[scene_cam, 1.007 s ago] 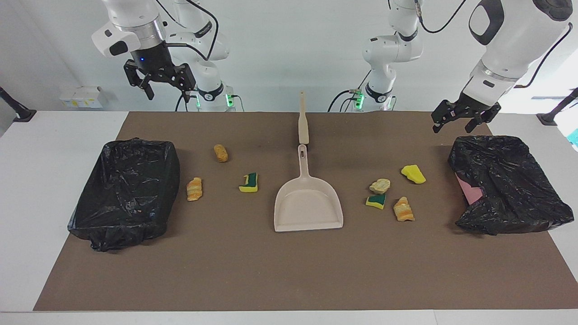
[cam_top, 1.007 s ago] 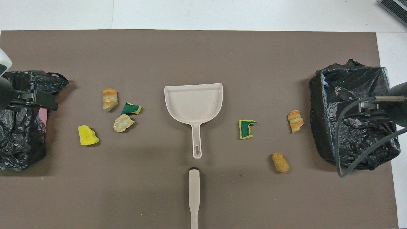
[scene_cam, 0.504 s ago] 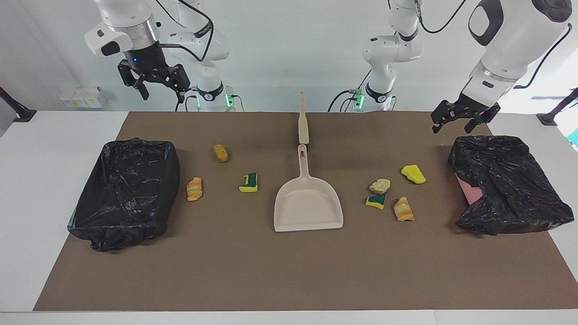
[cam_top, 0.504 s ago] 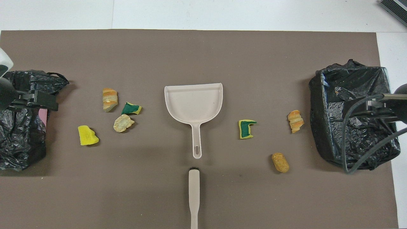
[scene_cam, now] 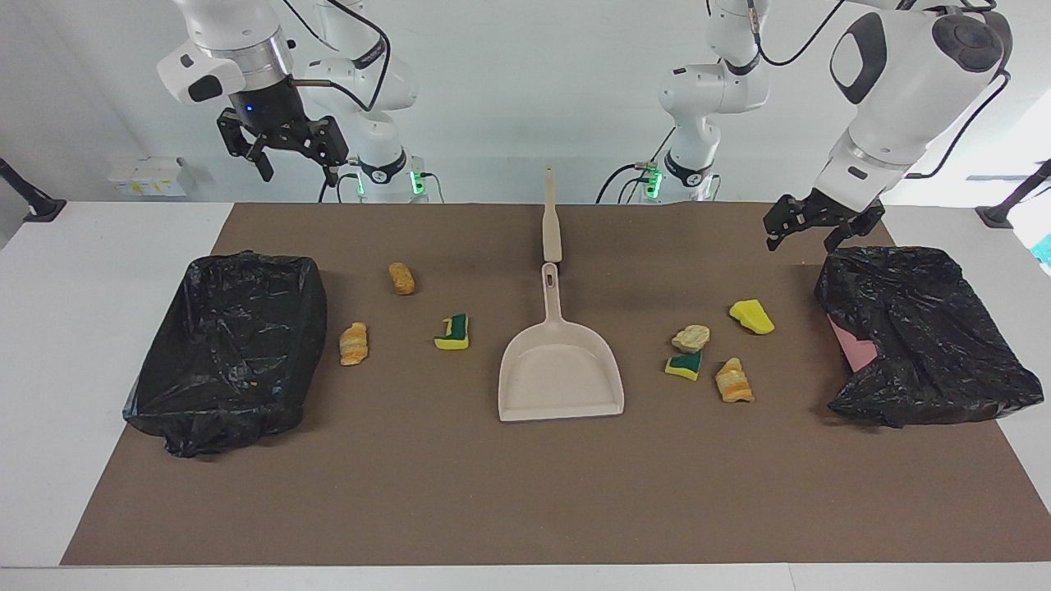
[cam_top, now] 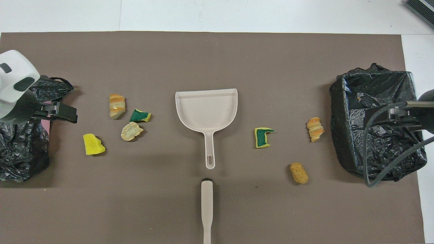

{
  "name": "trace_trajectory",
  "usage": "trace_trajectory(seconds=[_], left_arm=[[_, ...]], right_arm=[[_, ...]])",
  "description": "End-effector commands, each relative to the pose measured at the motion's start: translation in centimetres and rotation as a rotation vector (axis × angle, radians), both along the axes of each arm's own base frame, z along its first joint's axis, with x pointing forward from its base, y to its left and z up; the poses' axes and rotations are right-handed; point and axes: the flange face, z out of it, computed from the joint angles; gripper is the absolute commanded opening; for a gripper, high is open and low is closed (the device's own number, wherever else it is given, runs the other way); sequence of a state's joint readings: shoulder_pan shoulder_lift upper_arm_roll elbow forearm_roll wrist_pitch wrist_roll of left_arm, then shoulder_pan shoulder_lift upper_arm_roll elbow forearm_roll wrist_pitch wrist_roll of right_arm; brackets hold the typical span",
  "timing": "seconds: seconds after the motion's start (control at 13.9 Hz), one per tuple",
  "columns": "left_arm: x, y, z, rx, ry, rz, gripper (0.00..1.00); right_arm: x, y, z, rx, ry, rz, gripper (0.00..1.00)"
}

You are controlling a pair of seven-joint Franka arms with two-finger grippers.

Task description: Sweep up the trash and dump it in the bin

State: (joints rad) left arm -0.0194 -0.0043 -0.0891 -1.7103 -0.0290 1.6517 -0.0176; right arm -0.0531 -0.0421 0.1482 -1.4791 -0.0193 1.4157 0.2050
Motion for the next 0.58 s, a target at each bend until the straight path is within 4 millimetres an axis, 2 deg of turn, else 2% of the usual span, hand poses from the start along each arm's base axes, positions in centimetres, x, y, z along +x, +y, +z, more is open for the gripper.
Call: trace_trajectory(seconds=[0.0, 0.14, 0.29, 0.36, 0.5], left_arm=[[-1.4, -2.3, -1.8, -0.009, -0.018, -0.033, 1.0], [-2.2, -3.6, -3.9, -0.022, -0.032, -0.05, 1.0], [-3.4, -6.9, -6.6, -0.029, -0.033, -0.095, 1.0], [-4.4, -9.6, -7.9, -0.036, -0.025, -0.135, 1.0], [-6.3, -13.2, -11.1, -0.036, -0.03, -0.143, 1.0]], right_arm=[[0.1, 0.2, -0.4, 0.018, -0.005, 0.017, 1.0], [0.9, 1.3, -1.5, 0.022, -0.019, 0.025, 1.0], [1.4, 3.8, -3.2, 0.026, -0.043, 0.067, 1.0], [1.8, 5.1, -4.3, 0.029, -0.05, 0.078, 1.0], [2.8, 9.1, -7.4, 0.038, -0.054, 0.096, 1.0]])
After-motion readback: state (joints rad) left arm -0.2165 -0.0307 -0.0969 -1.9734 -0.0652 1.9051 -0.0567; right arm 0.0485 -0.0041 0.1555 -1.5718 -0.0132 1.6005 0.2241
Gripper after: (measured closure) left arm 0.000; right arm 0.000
